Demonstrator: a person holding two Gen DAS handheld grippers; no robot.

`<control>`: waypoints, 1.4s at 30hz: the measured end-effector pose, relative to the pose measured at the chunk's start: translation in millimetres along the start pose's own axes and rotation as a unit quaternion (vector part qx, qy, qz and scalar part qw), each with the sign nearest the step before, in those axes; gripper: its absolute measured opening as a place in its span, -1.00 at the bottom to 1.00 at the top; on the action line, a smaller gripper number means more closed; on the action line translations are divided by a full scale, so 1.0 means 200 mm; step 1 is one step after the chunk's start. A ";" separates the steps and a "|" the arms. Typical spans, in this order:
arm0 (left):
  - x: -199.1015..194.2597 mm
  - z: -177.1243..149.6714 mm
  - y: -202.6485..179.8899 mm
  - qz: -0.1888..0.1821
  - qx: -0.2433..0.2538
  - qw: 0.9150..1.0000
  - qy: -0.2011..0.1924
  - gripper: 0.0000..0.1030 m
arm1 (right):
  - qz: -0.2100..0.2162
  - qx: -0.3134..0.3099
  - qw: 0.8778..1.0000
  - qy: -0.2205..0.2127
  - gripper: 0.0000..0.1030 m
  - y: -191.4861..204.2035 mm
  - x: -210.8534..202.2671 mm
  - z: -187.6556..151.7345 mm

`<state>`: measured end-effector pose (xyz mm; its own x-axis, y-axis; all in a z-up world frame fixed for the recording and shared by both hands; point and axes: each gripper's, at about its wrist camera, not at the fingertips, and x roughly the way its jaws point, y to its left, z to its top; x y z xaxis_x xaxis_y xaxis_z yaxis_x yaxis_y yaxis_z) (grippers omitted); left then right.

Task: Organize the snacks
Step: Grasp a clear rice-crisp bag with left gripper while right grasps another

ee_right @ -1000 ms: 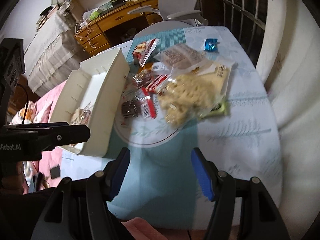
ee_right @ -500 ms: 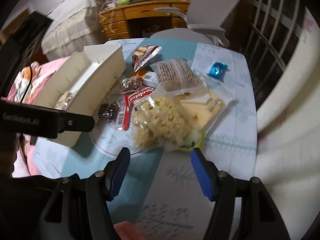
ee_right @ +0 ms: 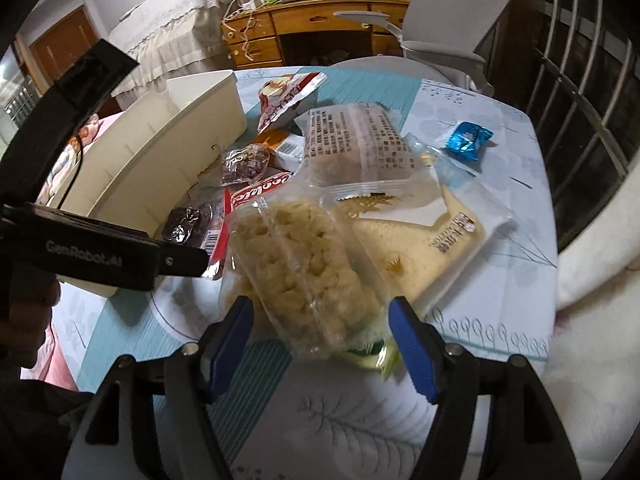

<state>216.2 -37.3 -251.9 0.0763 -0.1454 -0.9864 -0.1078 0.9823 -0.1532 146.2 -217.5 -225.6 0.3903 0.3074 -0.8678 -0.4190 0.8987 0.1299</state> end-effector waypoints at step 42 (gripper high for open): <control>0.24 0.12 -0.37 -0.052 -0.029 0.998 0.005 0.66 | -0.040 0.026 0.999 0.013 0.11 -0.23 -0.04 -0.08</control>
<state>250.8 -114.3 -286.3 0.0793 -0.2484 -0.9654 -0.1562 0.9534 -0.2582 150.2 -266.2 -232.7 0.3996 0.2264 -0.8883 -0.3439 0.9353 0.0837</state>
